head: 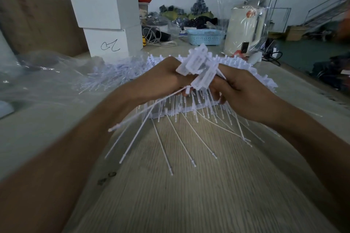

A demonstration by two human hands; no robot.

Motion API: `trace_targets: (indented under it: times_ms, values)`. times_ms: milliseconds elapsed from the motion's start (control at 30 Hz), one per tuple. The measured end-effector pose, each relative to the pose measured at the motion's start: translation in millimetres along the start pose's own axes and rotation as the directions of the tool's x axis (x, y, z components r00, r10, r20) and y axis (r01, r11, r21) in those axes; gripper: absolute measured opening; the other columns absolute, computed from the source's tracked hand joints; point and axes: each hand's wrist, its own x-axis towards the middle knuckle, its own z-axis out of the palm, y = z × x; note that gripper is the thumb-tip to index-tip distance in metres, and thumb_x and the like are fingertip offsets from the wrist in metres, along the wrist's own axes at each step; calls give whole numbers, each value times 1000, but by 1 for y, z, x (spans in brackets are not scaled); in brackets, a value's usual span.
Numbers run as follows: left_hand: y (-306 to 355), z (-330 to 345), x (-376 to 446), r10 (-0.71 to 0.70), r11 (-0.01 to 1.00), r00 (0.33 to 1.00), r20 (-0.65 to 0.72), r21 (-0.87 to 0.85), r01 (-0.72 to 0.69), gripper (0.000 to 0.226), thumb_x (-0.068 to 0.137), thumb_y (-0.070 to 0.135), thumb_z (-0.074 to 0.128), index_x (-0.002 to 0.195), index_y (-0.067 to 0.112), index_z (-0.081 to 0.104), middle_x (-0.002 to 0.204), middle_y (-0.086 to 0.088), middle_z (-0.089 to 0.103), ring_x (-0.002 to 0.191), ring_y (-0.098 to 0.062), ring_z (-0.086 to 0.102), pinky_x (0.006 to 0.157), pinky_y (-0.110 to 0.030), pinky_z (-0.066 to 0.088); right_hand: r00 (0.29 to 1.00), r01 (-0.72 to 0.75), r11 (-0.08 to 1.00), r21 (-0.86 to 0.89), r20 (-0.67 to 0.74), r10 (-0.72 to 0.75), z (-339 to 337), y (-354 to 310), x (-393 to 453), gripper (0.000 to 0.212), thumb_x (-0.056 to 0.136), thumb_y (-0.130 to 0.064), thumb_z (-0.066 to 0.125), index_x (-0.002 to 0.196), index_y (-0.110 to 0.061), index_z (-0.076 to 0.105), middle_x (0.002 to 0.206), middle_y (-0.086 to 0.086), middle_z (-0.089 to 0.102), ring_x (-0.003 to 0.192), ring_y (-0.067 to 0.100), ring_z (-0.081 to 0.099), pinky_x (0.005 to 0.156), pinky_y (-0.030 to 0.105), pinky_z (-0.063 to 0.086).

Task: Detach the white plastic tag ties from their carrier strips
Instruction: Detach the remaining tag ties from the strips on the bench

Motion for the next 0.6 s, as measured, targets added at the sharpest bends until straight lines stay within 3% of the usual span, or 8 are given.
trace_targets:
  times_ms: [133, 200, 267, 333, 400, 467, 533, 600]
  values:
    - [2, -8, -9, 110, 994, 993, 41, -30, -109, 36, 88, 31, 68, 94, -4, 71, 80, -26, 67, 65, -25, 55, 66, -33, 42, 998, 62, 997, -34, 8, -62, 1, -5, -1, 23, 106, -35, 37, 88, -38, 51, 65, -1, 54, 55, 13, 53, 57, 25, 42]
    - [4, -11, -11, 181, 983, 983, 31, -19, -180, 43, 87, 30, 69, 94, -12, 69, 83, -34, 64, 61, -34, 55, 63, -32, 42, 998, 67, 994, -83, 17, -65, -2, -5, 0, 26, 106, -37, 38, 102, -29, 63, 75, 5, 63, 64, 19, 59, 62, 35, 47]
    - [7, -12, -14, 248, 968, 968, 47, 26, -249, 62, 79, 44, 67, 81, -18, 63, 71, -36, 57, 58, -46, 47, 55, -34, 35, 998, 56, 989, -134, 27, -53, -3, -3, 0, 35, 106, -37, 40, 110, -14, 66, 79, 5, 67, 63, 19, 60, 60, 39, 46]
    - [11, -11, -18, 328, 937, 943, 54, 108, -333, 62, 78, 48, 55, 70, -14, 58, 61, -29, 48, 57, -43, 36, 52, -39, 31, 996, 92, 972, -215, 32, -87, -3, -3, -2, 33, 105, -36, 43, 108, -14, 66, 69, 2, 62, 54, 14, 51, 53, 39, 41]
    - [14, -11, -18, 391, 899, 918, 63, 189, -395, 47, 79, 41, 46, 68, -4, 58, 60, -20, 47, 53, -31, 34, 53, -40, 34, 989, 147, 933, -328, 37, -143, -4, -5, -4, 28, 104, -35, 42, 103, -17, 65, 63, -4, 52, 51, 13, 44, 50, 37, 37]
    - [15, -13, -16, 334, 914, 939, 79, 218, -343, 56, 76, 45, 45, 62, -7, 60, 56, -24, 50, 52, -31, 37, 54, -38, 36, 986, 160, 916, -369, 13, -167, -2, -6, -5, 30, 104, -35, 39, 95, -16, 61, 63, -7, 46, 52, 15, 41, 50, 35, 37]
    - [11, -16, -13, 281, 932, 960, 14, 233, -277, 51, 79, 46, 56, 55, 1, 60, 48, -11, 49, 48, -19, 40, 50, -27, 34, 995, 75, 972, -224, -48, -88, 5, -8, -4, 31, 105, -33, 41, 90, -14, 60, 61, -7, 46, 52, 12, 42, 52, 34, 36]
    - [4, -20, -11, 204, 956, 974, -102, 233, -176, 40, 80, 39, 73, 52, 15, 57, 45, 5, 46, 44, -10, 37, 45, -18, 30, 995, -55, 998, -43, -81, 52, 13, -9, -3, 29, 106, -30, 46, 85, -17, 63, 57, -9, 49, 51, 9, 45, 54, 24, 33]
